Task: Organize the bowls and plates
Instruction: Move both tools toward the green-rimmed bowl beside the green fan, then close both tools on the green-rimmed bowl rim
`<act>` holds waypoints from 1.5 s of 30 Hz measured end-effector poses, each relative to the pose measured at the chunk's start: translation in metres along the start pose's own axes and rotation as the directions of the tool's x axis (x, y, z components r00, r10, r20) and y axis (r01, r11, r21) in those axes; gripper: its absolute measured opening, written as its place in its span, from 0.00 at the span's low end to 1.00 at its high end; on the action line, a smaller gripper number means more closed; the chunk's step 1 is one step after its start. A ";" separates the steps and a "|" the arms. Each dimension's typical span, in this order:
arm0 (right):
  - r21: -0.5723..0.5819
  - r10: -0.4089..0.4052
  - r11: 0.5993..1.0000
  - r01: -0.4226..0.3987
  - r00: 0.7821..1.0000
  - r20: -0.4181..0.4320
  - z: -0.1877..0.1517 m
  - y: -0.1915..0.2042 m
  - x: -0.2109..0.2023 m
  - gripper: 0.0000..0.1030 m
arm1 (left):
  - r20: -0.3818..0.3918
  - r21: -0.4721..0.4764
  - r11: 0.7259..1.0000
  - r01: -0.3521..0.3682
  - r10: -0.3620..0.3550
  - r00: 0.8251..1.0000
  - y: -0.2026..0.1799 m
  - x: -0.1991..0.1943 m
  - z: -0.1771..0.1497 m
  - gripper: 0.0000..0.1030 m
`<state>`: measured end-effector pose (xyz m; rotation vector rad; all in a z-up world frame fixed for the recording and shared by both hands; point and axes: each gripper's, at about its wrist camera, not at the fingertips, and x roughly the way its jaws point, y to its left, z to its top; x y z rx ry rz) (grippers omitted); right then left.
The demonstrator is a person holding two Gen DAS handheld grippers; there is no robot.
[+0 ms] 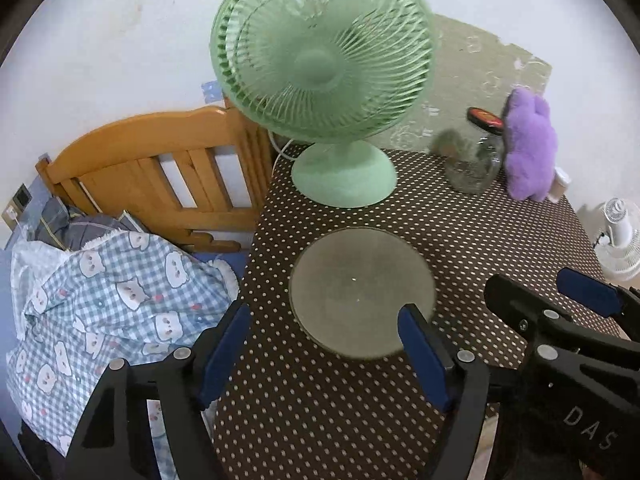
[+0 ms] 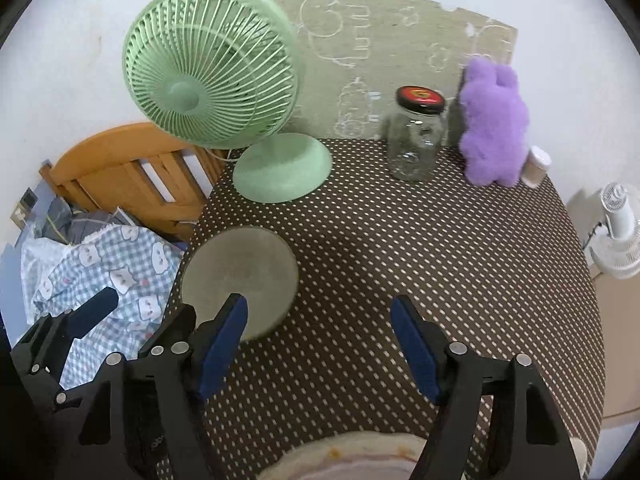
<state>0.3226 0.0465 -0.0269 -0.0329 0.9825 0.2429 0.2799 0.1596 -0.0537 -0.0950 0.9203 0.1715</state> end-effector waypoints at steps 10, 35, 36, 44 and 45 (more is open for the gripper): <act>0.012 0.002 1.000 -0.002 0.999 -0.040 0.012 0.019 0.061 0.65 | -0.031 -0.031 0.999 -0.016 0.016 0.999 0.019 0.050 0.004 0.67; 0.006 0.003 1.000 -0.002 0.993 -0.121 0.009 0.032 0.136 0.21 | -0.105 -0.008 0.999 0.035 -0.035 0.994 0.021 0.113 -0.002 0.29; 0.006 0.000 1.000 0.001 0.992 -0.123 0.009 0.032 0.135 0.21 | -0.107 -0.006 0.999 0.033 -0.033 0.994 0.021 0.113 -0.002 0.29; -0.018 -0.015 1.000 0.013 0.992 -0.122 0.005 0.034 0.124 0.21 | -0.129 -0.008 0.999 0.044 -0.045 0.991 0.017 0.106 -0.006 0.29; -0.019 -0.018 1.000 0.015 0.992 -0.123 0.004 0.033 0.122 0.21 | -0.130 -0.010 0.999 0.048 -0.049 0.990 0.015 0.104 -0.007 0.29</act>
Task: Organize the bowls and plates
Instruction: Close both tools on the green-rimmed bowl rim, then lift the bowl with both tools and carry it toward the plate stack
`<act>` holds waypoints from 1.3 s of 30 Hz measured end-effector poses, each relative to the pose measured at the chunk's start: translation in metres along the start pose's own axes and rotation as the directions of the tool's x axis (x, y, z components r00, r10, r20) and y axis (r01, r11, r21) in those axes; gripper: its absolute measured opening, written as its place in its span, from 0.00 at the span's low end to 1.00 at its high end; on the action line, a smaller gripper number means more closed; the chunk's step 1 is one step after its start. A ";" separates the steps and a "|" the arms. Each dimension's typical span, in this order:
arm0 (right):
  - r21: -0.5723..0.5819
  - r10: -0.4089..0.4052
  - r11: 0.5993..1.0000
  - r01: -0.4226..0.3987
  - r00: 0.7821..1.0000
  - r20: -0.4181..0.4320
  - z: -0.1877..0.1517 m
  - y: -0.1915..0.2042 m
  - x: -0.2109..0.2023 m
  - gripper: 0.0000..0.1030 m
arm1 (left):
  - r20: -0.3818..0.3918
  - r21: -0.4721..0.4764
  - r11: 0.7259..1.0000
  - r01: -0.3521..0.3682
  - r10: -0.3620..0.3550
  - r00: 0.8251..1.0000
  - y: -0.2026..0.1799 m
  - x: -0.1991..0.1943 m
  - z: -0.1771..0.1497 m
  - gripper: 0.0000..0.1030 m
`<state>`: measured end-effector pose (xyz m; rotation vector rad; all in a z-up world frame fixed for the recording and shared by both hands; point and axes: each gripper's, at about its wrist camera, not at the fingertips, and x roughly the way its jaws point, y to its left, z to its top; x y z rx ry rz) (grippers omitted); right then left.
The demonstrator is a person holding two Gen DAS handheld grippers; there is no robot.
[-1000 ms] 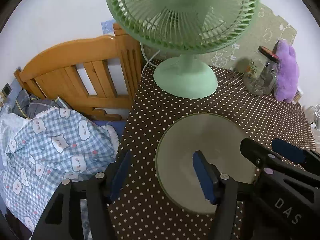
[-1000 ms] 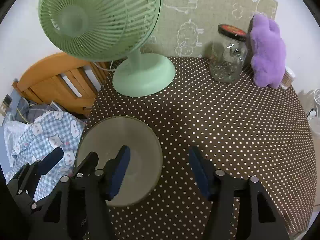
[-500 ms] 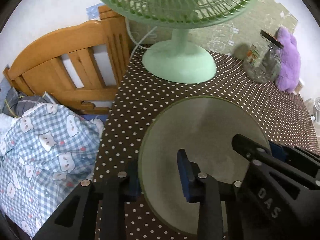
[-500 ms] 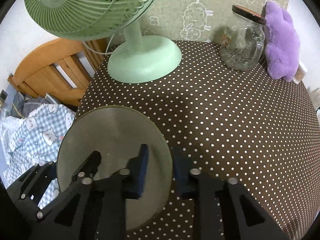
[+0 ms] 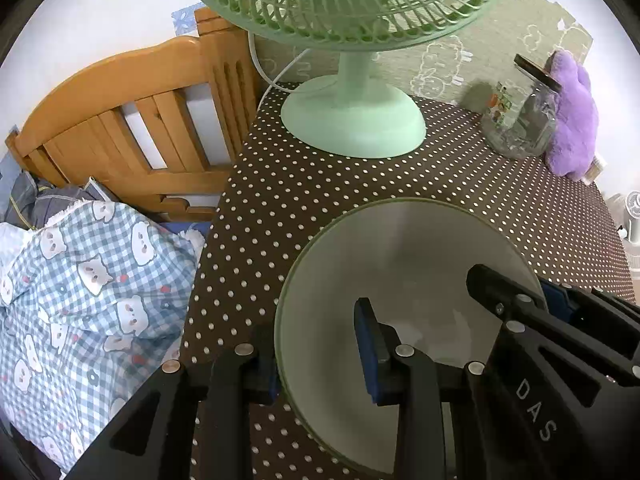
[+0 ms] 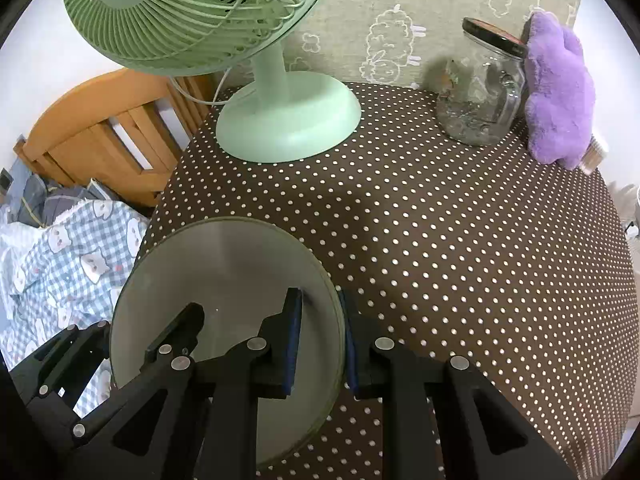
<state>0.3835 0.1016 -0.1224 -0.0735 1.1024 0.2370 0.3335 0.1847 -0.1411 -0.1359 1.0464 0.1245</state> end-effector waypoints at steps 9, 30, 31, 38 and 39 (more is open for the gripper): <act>0.010 -0.008 1.000 0.008 1.000 0.006 -0.011 -0.012 -0.024 0.21 | 0.009 0.018 1.000 0.009 -0.009 1.000 -0.016 -0.023 -0.007 0.29; 0.044 0.011 0.999 -0.014 0.996 0.083 -0.035 -0.039 -0.116 0.22 | 0.077 0.040 0.999 -0.019 0.016 0.997 -0.055 -0.110 -0.027 0.29; 0.045 0.012 0.999 -0.016 0.996 0.089 -0.036 -0.041 -0.121 0.21 | 0.082 0.043 0.999 -0.021 0.017 0.997 -0.058 -0.115 -0.027 0.29; 0.057 0.023 0.998 -0.030 0.993 0.120 -0.048 -0.061 -0.153 0.22 | 0.105 0.055 0.998 -0.028 0.023 0.994 -0.080 -0.143 -0.035 0.29; 0.059 0.024 0.998 -0.031 0.992 0.121 -0.050 -0.065 -0.156 0.22 | 0.106 0.054 0.998 -0.029 0.024 0.994 -0.083 -0.145 -0.037 0.29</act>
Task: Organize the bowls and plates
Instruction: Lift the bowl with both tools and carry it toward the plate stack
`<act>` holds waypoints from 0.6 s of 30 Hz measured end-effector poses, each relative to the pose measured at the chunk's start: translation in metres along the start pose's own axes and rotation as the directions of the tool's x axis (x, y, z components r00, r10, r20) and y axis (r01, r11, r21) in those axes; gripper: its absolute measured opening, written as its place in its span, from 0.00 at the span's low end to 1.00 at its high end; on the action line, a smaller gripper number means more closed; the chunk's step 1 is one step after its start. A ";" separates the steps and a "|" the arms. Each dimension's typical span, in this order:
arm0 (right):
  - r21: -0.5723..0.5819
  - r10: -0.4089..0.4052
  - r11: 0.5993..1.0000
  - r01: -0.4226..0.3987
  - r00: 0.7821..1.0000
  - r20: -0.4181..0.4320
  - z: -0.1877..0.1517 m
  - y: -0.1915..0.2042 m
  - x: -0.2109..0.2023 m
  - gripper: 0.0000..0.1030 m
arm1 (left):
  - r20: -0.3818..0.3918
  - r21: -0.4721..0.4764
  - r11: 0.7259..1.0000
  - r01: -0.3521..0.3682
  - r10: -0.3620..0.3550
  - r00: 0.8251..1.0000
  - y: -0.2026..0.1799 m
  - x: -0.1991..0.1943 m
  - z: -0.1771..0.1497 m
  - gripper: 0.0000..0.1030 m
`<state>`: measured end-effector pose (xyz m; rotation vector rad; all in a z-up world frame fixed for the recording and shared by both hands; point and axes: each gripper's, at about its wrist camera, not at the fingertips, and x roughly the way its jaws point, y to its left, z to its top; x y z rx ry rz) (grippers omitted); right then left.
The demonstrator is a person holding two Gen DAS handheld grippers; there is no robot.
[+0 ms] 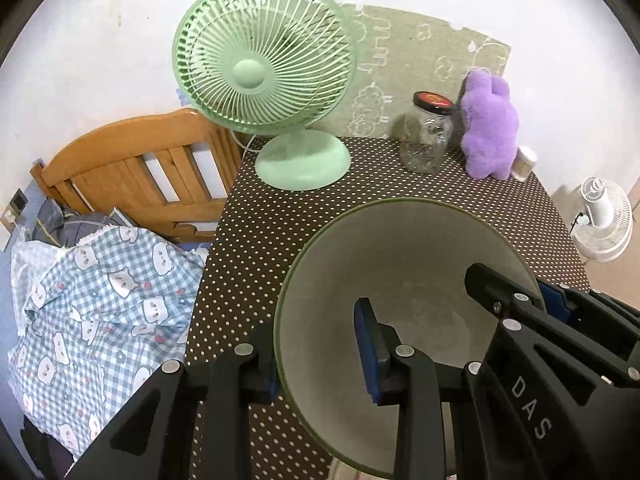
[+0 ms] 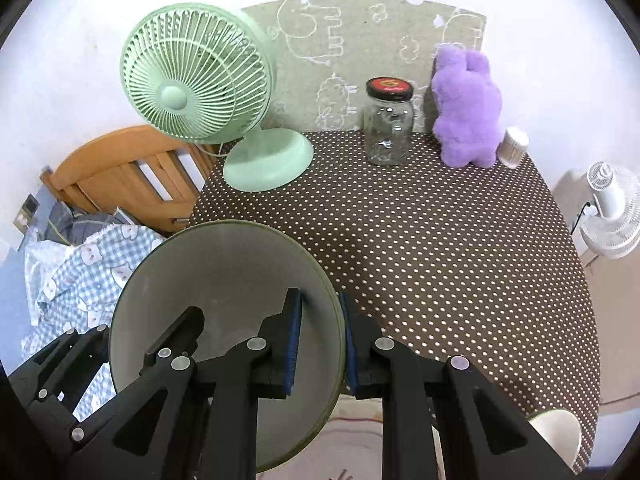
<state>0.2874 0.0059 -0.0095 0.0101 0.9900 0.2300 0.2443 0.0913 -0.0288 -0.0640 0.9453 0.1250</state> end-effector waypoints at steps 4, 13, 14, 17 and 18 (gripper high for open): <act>-0.002 0.005 1.000 -0.005 1.000 0.015 -0.005 -0.015 -0.018 0.22 | 0.010 -0.001 1.000 -0.001 0.001 1.000 -0.015 -0.016 -0.005 0.29; -0.014 0.002 1.000 -0.002 0.999 0.041 -0.019 -0.054 -0.057 0.22 | 0.031 -0.014 1.000 0.005 -0.005 1.000 -0.060 -0.048 -0.018 0.29; -0.013 0.001 1.000 0.000 0.999 0.043 -0.021 -0.059 -0.061 0.22 | 0.033 -0.012 1.000 0.008 -0.008 0.999 -0.064 -0.050 -0.019 0.29; -0.009 -0.003 1.000 0.003 0.999 0.052 -0.027 -0.075 -0.072 0.22 | 0.043 -0.003 1.000 0.018 -0.018 0.999 -0.083 -0.058 -0.024 0.29; -0.007 -0.004 1.000 0.005 0.998 0.056 -0.030 -0.083 -0.076 0.22 | 0.045 0.000 1.000 0.020 -0.020 0.999 -0.089 -0.060 -0.026 0.29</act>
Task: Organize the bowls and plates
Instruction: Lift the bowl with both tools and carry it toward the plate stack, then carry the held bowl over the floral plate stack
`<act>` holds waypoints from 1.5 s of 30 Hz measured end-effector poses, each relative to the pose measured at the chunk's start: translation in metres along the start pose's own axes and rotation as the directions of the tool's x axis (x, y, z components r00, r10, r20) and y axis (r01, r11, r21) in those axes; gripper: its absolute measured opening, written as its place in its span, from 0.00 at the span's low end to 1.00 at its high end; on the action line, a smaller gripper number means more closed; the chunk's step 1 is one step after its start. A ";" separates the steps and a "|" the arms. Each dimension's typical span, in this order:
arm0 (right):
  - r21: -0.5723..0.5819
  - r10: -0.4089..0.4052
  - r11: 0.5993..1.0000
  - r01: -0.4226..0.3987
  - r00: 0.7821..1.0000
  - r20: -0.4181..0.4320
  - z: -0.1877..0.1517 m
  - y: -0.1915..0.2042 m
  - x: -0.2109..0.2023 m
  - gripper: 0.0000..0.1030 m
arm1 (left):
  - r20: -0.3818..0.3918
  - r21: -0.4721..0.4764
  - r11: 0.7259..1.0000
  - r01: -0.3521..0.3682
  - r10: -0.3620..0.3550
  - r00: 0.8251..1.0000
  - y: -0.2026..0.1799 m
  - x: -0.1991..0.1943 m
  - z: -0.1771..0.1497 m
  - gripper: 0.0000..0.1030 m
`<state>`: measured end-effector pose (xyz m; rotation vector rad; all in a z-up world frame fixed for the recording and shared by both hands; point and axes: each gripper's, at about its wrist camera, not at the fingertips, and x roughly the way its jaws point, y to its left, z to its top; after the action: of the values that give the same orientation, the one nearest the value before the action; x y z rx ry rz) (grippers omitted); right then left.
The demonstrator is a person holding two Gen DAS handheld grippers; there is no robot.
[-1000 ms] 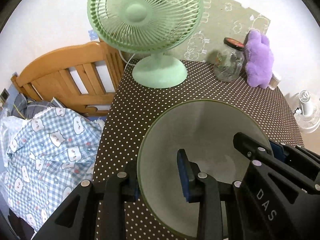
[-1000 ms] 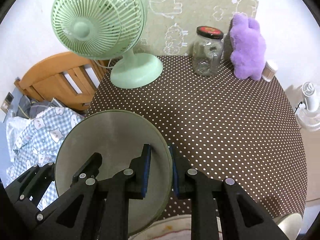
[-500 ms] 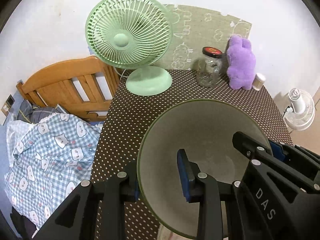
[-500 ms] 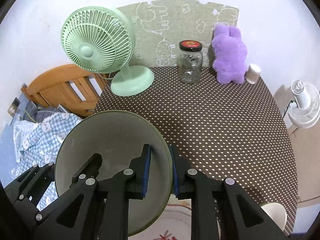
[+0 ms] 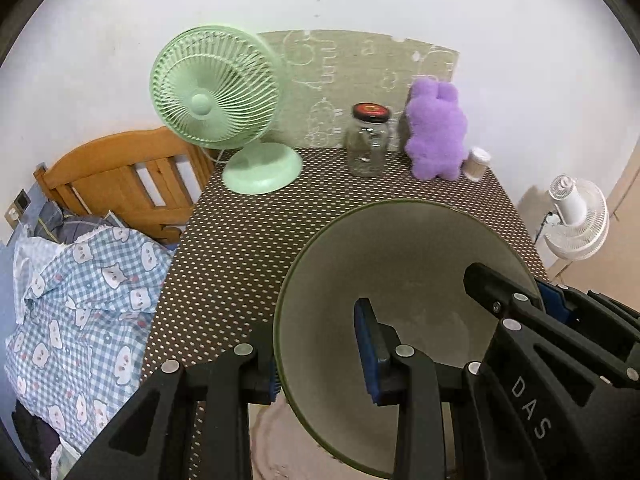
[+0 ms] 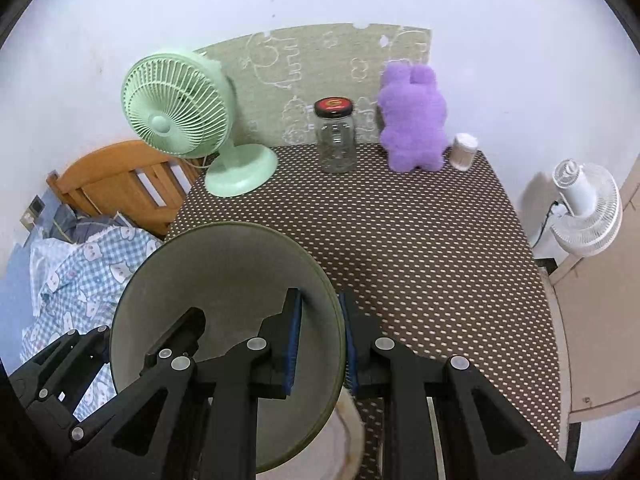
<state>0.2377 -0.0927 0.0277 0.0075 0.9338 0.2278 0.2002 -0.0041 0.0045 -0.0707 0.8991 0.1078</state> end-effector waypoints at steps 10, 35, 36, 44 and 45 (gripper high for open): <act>-0.008 -0.018 1.000 0.018 1.000 0.001 -0.023 -0.055 -0.023 0.22 | -0.005 -0.006 1.000 0.020 -0.020 1.000 -0.051 -0.012 -0.021 0.29; 0.051 -0.076 0.995 0.082 0.991 -0.106 -0.086 -0.165 -0.012 0.22 | -0.123 0.062 0.996 0.063 -0.055 0.991 -0.153 0.013 -0.074 0.29; 0.054 -0.075 0.995 0.081 0.991 -0.110 -0.089 -0.166 -0.010 0.22 | -0.128 0.067 0.996 0.062 -0.054 0.990 -0.155 0.015 -0.076 0.29; 0.067 -0.056 0.996 0.066 0.988 -0.141 -0.100 -0.174 0.006 0.22 | -0.157 0.087 0.996 0.038 -0.024 0.987 -0.161 0.029 -0.087 0.29; 0.066 -0.055 0.996 0.065 0.988 -0.142 -0.100 -0.173 0.008 0.22 | -0.157 0.088 0.996 0.033 -0.019 0.987 -0.161 0.030 -0.088 0.29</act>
<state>0.1954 -0.2692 -0.0566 0.0286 1.0798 0.1404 0.1708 -0.1713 -0.0710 -0.0065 1.0576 0.0373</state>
